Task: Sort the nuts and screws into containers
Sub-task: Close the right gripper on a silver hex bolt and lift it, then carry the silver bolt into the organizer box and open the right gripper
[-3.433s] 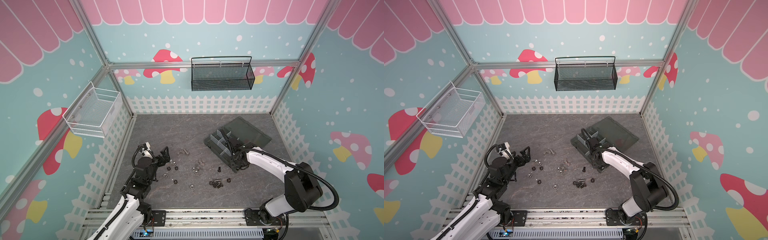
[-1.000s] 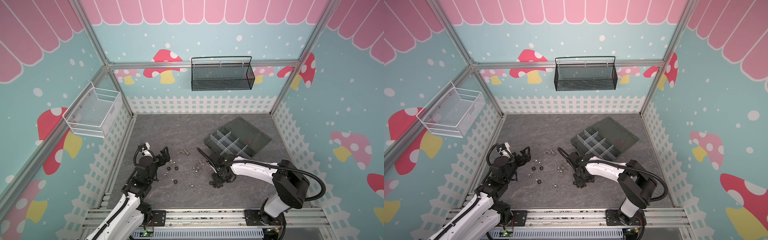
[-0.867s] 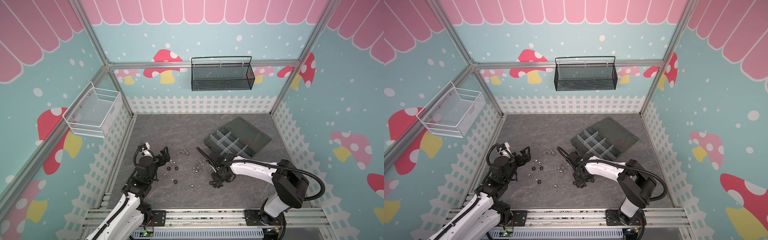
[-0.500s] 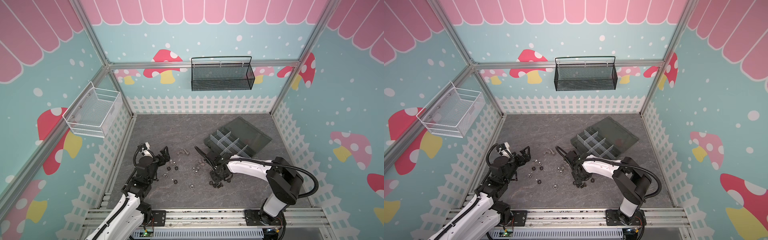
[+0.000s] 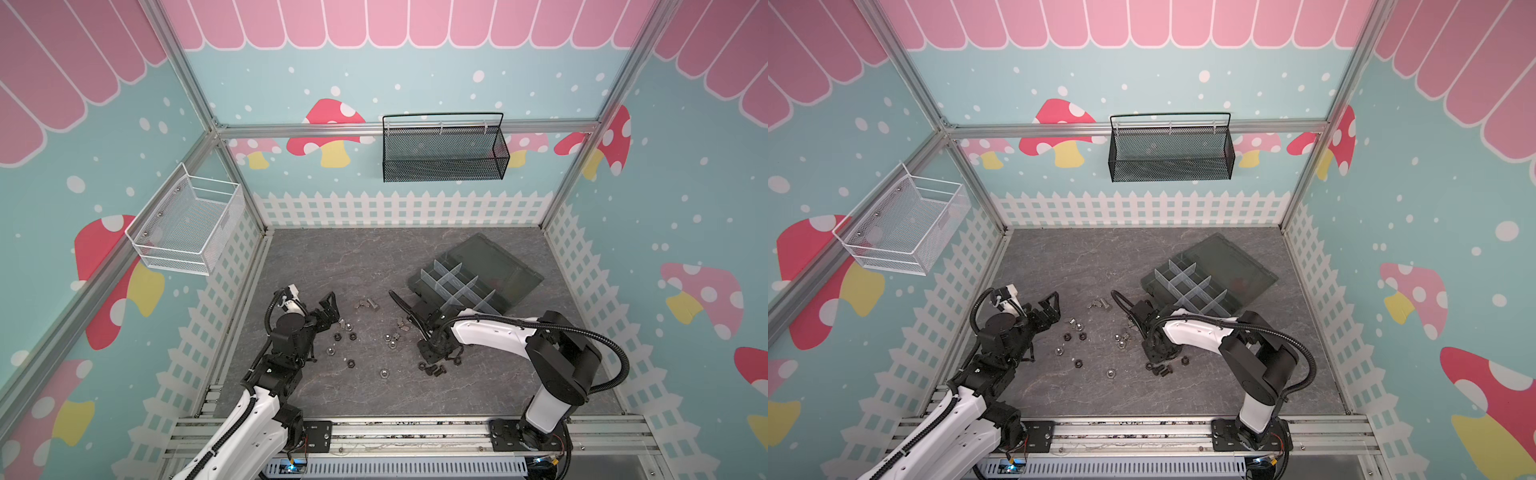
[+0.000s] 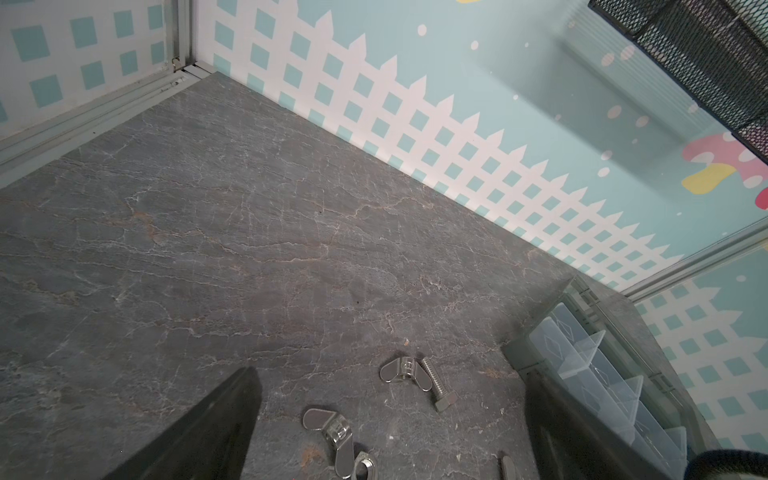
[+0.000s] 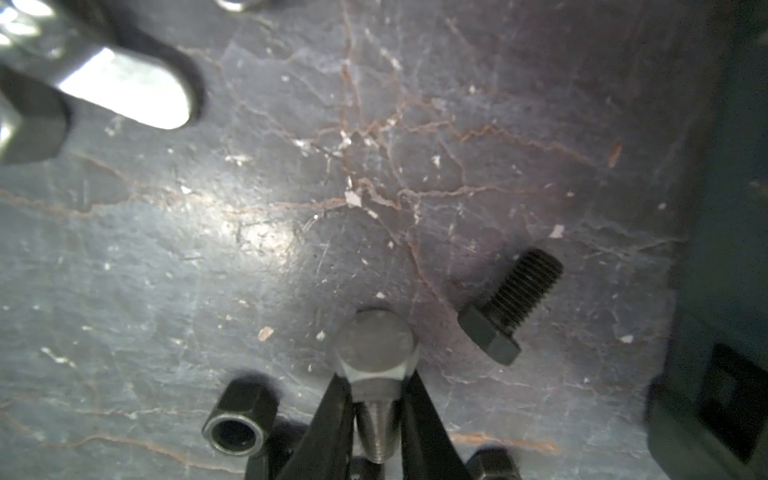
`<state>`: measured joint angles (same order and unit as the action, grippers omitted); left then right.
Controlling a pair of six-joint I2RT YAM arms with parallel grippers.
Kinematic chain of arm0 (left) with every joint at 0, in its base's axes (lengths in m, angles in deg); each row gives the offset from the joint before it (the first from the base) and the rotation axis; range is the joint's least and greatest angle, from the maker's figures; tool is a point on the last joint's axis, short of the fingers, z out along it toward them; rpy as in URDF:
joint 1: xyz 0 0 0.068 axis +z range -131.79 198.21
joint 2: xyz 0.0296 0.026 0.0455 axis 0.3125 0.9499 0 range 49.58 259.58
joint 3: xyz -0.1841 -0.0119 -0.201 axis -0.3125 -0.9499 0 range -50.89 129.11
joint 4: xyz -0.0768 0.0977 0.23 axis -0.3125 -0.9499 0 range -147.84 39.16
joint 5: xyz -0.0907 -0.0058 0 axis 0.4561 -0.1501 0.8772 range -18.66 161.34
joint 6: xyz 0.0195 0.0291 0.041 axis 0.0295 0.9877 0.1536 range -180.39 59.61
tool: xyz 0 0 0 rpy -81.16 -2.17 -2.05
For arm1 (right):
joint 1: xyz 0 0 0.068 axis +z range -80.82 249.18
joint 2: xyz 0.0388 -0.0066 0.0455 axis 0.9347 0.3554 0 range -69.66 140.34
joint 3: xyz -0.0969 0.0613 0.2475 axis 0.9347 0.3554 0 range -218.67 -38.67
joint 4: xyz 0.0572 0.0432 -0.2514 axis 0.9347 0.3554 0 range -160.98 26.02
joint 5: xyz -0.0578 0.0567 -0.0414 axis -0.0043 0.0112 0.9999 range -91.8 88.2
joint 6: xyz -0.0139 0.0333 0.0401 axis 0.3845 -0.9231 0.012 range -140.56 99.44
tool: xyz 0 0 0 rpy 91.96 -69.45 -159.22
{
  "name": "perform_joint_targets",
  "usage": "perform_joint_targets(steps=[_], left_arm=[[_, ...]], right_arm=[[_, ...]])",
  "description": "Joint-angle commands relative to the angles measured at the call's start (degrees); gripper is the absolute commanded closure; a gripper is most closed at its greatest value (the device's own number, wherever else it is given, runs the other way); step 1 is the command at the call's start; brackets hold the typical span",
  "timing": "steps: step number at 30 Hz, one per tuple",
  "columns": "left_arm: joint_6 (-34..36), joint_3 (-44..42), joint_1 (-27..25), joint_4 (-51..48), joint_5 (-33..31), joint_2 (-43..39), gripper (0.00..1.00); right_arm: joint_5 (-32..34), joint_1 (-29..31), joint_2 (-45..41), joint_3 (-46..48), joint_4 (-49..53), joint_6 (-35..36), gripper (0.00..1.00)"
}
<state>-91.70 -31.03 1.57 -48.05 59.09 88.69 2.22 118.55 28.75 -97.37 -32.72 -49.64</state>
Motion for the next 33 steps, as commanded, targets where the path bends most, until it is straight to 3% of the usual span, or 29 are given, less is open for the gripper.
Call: perform_joint_targets(steps=[1, 12, 21, 33], left_arm=[[-0.5, 0.0, -0.2, 0.0, -0.8, -0.2, 0.0], [-0.4, 0.0, -0.2, -0.1, -0.9, 0.1, 0.0], [-0.4, 0.0, -0.3, -0.1, -0.6, 0.3, 0.0], [-0.5, -0.2, -0.2, 0.0, -0.6, 0.1, 0.0]], right_arm=[[-0.7, -0.4, 1.0, 0.7, -1.1, -0.2, 0.83], [-0.8, -0.7, 0.6, -0.1, -2.3, 0.1, 1.0], [1.4, -2.7, -5.3, -4.6, -1.1, 0.2, 1.0], [4.2, -14.9, -14.3, -3.6, -0.6, 3.9, 1.0]])
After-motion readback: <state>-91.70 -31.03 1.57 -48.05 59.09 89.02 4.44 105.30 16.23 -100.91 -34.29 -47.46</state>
